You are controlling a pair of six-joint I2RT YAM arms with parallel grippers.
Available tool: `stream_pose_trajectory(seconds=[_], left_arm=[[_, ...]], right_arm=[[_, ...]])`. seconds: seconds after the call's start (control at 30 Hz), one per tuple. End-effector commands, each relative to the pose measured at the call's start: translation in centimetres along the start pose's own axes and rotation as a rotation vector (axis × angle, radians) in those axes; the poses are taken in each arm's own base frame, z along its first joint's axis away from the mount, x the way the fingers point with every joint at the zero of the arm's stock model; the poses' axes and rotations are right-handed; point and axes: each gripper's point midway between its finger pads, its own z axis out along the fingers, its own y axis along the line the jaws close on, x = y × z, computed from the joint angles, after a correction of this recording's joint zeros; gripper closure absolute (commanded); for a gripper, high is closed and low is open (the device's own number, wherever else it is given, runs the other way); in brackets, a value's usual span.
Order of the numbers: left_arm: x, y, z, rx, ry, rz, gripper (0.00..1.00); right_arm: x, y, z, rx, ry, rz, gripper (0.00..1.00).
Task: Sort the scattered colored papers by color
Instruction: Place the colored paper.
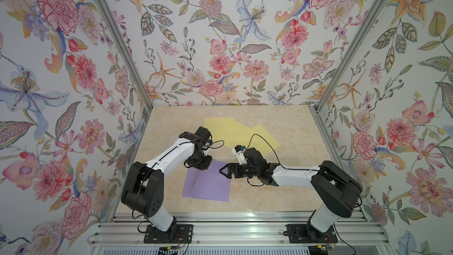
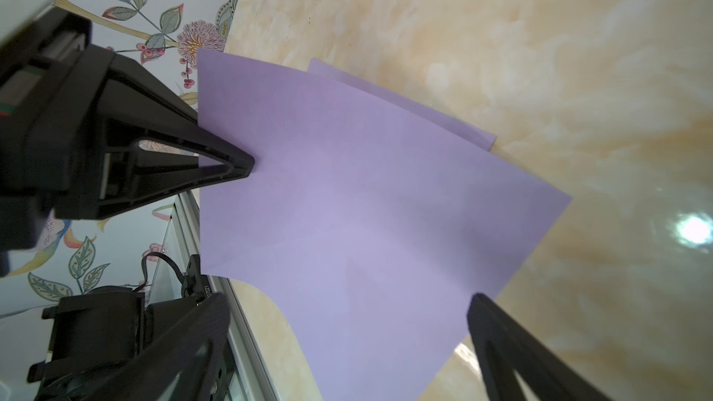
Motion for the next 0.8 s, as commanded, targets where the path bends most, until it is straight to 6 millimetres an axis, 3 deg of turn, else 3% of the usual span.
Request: stream_pose_trajectory(seconds=[0.0, 0.17, 0.77], left_arm=[[0.4, 1.4, 0.4, -0.041, 0.03, -0.016, 1.0], [0.6, 2.3, 0.2, -0.054, 0.026, -0.041, 1.0], [1.8, 2.4, 0.1, -0.057, 0.037, -0.018, 1.0]], right_arm=[[-0.8, 1.0, 0.6, -0.03, -0.007, -0.022, 0.0], [-0.8, 1.1, 1.1, -0.036, 0.005, -0.023, 0.0], [-0.9, 1.4, 2.4, -0.059, 0.022, -0.032, 0.0]])
